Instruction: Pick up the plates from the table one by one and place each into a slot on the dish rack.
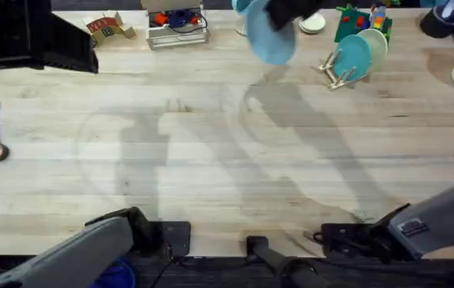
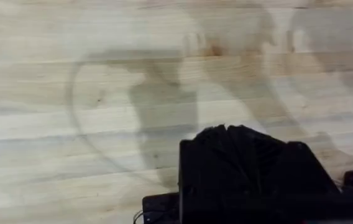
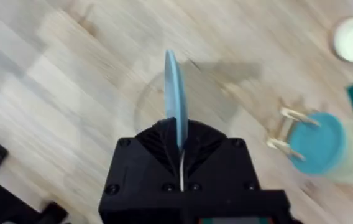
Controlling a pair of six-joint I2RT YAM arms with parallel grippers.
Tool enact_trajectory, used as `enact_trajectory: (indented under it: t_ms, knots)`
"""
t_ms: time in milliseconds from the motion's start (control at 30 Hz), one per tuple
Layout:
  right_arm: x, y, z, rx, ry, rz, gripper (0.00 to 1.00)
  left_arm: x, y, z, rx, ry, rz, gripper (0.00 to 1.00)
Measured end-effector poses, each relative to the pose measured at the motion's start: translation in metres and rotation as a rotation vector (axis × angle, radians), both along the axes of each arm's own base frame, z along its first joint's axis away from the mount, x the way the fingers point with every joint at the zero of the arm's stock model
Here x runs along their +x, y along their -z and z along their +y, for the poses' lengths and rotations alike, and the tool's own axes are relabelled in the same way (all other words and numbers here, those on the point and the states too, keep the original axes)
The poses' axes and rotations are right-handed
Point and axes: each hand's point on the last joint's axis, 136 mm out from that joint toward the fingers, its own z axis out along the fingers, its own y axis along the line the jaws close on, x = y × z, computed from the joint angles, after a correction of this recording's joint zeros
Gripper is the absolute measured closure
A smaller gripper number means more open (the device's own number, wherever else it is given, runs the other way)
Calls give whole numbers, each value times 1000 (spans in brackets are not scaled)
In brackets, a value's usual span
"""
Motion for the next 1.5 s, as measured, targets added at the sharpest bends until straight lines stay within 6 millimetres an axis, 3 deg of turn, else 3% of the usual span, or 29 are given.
enact_trajectory:
  t_ms: [233, 467, 500, 633, 667, 700, 967, 1500]
  knots:
    - [-5, -25, -57, -72, 89, -63, 970, -7, -3, 10, 56, -65, 1, 961]
    - [-9, -46, -80, -88, 128, -130, 970, -9, -3, 15, 77, -90, 5, 887]
    - [-11, -48, -83, -90, 129, -136, 970, -9, -3, 15, 78, -91, 5, 789]
    - [-21, -56, -91, -93, 130, -147, 970, -9, -3, 15, 78, -95, 6, 135]
    - [-24, -57, -93, -96, 130, -146, 970, -9, -3, 15, 75, -99, 6, 43]
    - [-26, -57, -95, -100, 128, -142, 970, -9, -3, 15, 76, -99, 6, 17]
    - [-34, -60, -112, -120, 144, -132, 970, -9, -3, 15, 76, -98, 6, 6]
    - [-43, -76, -172, -66, 273, -151, 971, -9, -3, 15, 76, -98, 6, 7]
